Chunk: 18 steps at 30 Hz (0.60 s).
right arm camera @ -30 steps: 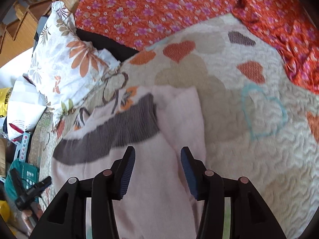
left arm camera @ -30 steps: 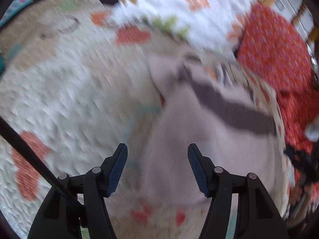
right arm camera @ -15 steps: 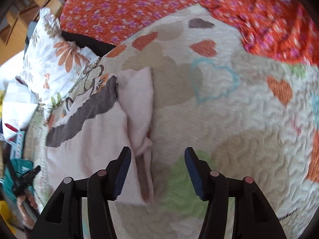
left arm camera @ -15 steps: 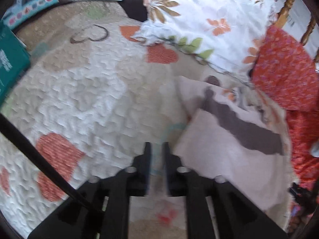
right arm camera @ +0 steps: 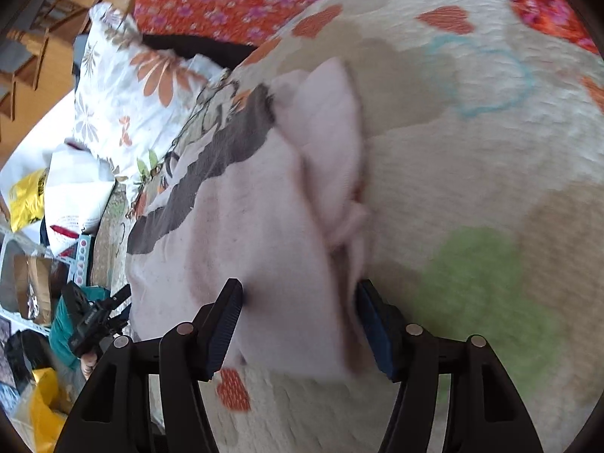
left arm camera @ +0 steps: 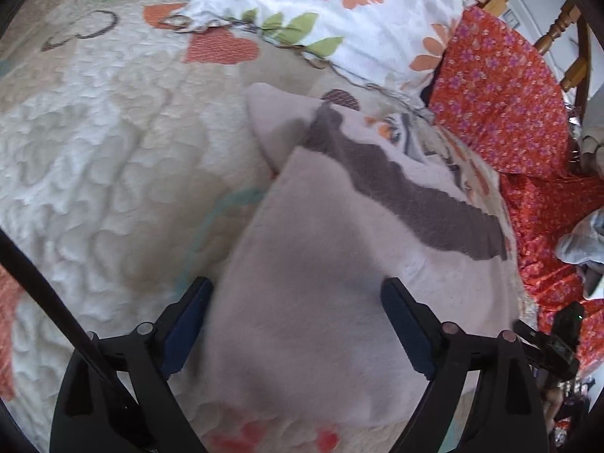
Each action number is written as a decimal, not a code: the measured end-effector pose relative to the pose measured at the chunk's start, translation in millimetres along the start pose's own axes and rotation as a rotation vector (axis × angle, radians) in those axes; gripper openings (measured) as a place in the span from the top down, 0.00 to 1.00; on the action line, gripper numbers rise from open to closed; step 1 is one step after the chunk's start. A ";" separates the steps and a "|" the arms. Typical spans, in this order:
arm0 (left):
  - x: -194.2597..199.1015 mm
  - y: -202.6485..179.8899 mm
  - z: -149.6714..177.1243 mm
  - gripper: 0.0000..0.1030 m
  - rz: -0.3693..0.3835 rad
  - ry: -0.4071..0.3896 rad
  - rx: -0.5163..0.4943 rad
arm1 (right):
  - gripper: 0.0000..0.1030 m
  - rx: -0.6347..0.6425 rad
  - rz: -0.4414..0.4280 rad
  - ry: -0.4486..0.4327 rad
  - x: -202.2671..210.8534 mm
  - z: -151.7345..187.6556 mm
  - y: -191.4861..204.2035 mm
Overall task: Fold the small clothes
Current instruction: 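Open both grippers and withdraw them from the folded sweater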
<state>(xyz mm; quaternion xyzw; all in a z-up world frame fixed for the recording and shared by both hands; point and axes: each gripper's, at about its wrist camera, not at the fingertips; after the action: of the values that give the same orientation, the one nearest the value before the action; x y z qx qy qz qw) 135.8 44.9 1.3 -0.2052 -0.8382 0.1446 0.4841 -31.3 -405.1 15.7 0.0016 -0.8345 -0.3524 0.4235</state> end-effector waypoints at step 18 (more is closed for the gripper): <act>46.0 -30.0 32.8 0.84 -0.116 0.140 0.030 | 0.89 -0.030 -0.051 0.035 40.8 10.8 -5.0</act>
<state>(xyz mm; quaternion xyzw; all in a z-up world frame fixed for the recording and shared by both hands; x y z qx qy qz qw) 80.6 39.5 33.1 -0.1589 -0.8104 0.1142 0.5522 -66.6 -414.9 37.3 0.0228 -0.8213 -0.3754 0.4291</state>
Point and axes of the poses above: each gripper's, at about its wrist camera, not at the fingertips, and x roughly against the way its jaws point, y to its left, z to its underside, and after that the axes turned 3 degrees about -y, right-handed
